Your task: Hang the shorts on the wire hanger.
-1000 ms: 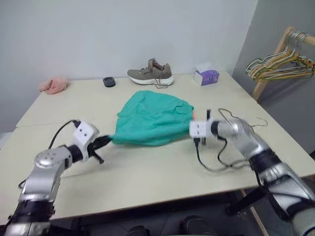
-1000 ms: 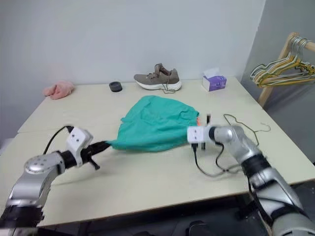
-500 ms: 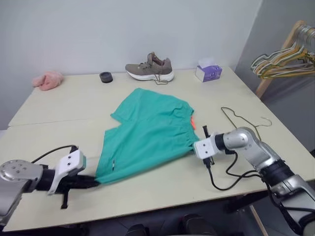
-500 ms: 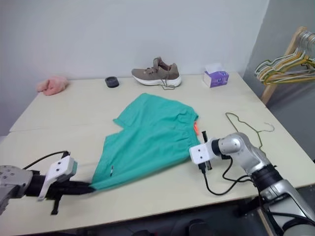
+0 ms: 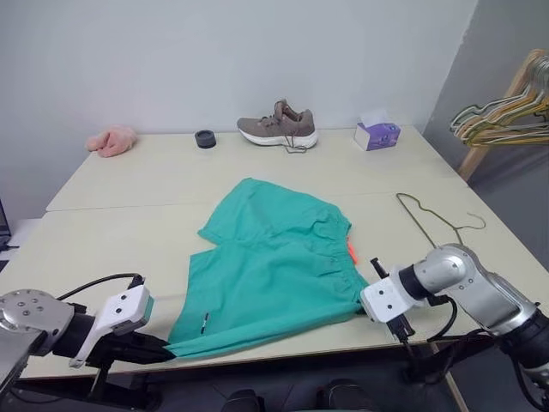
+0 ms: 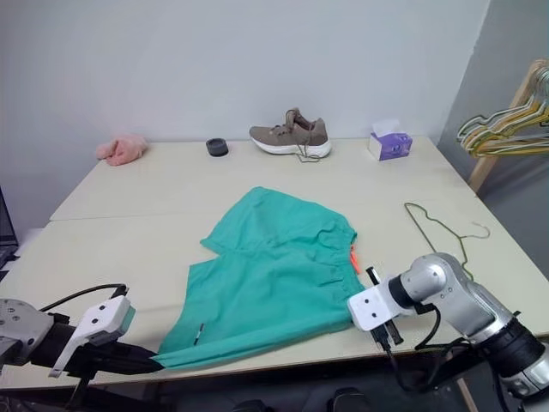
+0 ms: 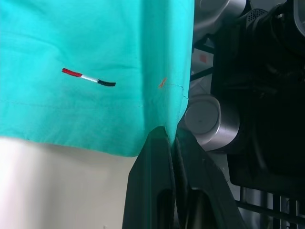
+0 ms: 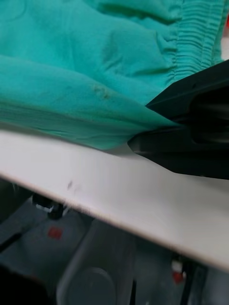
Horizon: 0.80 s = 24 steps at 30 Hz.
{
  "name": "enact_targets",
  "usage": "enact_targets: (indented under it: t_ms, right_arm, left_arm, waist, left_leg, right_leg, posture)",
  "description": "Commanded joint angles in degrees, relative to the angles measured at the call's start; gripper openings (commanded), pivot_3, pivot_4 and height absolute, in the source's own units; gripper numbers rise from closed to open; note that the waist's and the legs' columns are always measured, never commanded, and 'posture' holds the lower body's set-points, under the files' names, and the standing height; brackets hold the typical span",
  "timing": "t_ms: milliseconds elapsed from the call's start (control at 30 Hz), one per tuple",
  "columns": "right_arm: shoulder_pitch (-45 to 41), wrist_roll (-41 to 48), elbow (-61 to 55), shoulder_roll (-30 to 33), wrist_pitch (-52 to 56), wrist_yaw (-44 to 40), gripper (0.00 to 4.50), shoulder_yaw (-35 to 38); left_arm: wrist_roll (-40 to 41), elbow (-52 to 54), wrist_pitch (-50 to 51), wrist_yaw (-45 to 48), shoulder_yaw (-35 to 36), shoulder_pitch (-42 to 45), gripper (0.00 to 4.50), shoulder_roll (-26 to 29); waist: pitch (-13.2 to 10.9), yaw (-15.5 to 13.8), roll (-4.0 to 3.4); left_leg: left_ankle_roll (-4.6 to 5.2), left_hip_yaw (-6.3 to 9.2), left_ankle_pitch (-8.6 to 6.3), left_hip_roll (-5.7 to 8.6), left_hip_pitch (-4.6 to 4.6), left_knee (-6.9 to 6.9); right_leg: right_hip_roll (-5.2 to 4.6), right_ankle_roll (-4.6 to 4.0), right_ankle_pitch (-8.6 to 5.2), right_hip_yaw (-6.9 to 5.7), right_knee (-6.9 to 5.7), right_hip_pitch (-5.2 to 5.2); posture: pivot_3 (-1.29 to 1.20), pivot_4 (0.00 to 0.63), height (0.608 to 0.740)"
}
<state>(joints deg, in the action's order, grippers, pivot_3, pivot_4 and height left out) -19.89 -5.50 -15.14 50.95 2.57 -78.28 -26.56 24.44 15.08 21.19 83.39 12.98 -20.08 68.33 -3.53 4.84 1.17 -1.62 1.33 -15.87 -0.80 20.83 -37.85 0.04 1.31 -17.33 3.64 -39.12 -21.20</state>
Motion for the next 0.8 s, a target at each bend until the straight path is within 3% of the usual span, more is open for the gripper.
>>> enact_targets:
  t_ms: [33,133,200,300,467,600,633,800]
  right_arm:
    - [-0.2,-0.1,-1.8,1.3,3.0,-1.2,0.03,1.0]
    - [0.0,0.3,-2.6,1.7,3.6,-2.1,0.03,0.9]
    - [0.1,0.9,-3.0,1.8,3.2,-2.4,0.47,1.2]
    - [0.4,3.9,-4.5,2.3,4.1,-4.3,1.33,2.0]
    - [1.9,16.5,-9.3,1.3,12.7,-5.3,3.11,6.5]
    - [4.0,25.8,-11.6,-3.0,21.7,2.1,4.48,13.1]
    - [4.0,27.9,-11.6,-5.1,24.5,5.7,4.50,15.6]
    - [4.5,27.6,-6.4,-12.7,29.5,23.4,4.50,27.4]
  left_arm:
    - [0.3,0.9,0.2,1.5,0.6,-1.8,0.00,0.2]
    - [0.0,2.4,-0.2,2.1,0.9,-4.5,0.00,0.3]
    - [0.8,3.9,1.2,2.4,1.7,-6.3,0.00,0.5]
    - [1.4,5.7,3.2,1.7,2.9,-8.1,0.67,0.2]
    - [3.2,8.0,5.7,-0.2,5.6,-8.4,2.21,-1.8]
    - [9.3,9.9,9.6,-2.6,9.1,-5.6,3.44,-5.5]
    - [11.1,10.4,11.0,-3.7,9.9,-4.4,3.72,-6.5]
    - [17.5,10.0,16.8,-15.4,9.4,9.6,3.72,-13.0]
  waist:
    - [0.0,0.2,0.00]
    - [0.0,0.3,0.01]
    - [0.0,0.3,0.02]
    - [0.0,0.2,0.03]
    - [0.0,0.1,0.05]
    - [0.1,0.0,0.15]
    - [0.1,0.0,0.18]
    - [0.2,-0.3,0.29]
  left_leg:
    - [0.00,-0.02,-0.01,0.00,0.00,0.00]
    - [0.01,-0.15,-0.02,-0.01,0.02,0.02]
    - [0.01,-0.12,-0.02,-0.02,0.01,0.01]
    - [0.01,-0.10,-0.02,-0.02,0.01,0.01]
    - [0.01,-0.02,-0.02,-0.03,-0.02,-0.01]
    - [0.01,0.00,-0.02,-0.04,-0.01,-0.01]
    - [0.01,0.00,-0.02,-0.03,-0.01,-0.01]
    - [0.02,0.05,-0.01,0.02,-0.01,-0.10]
  right_leg:
    - [0.00,0.00,0.00,0.01,0.01,-0.01]
    - [0.00,0.01,0.00,0.11,0.01,0.02]
    - [-0.01,0.01,0.00,0.10,0.03,-0.08]
    - [0.00,0.01,0.00,0.08,0.02,-0.07]
    - [0.00,0.02,0.01,0.02,0.01,0.00]
    - [0.00,0.02,0.01,-0.01,0.02,0.02]
    - [0.00,0.02,0.01,-0.01,0.01,0.02]
    - [0.00,0.21,0.13,0.05,0.00,0.08]
  posture:
    - [-0.08,0.000,0.740]
    - [-0.09,0.000,0.740]
    - [-0.09,0.000,0.740]
    - [-0.08,0.000,0.740]
    - [-0.07,0.000,0.740]
    - [-0.06,0.000,0.740]
    - [-0.06,0.000,0.740]
    - [-0.07,0.000,0.740]
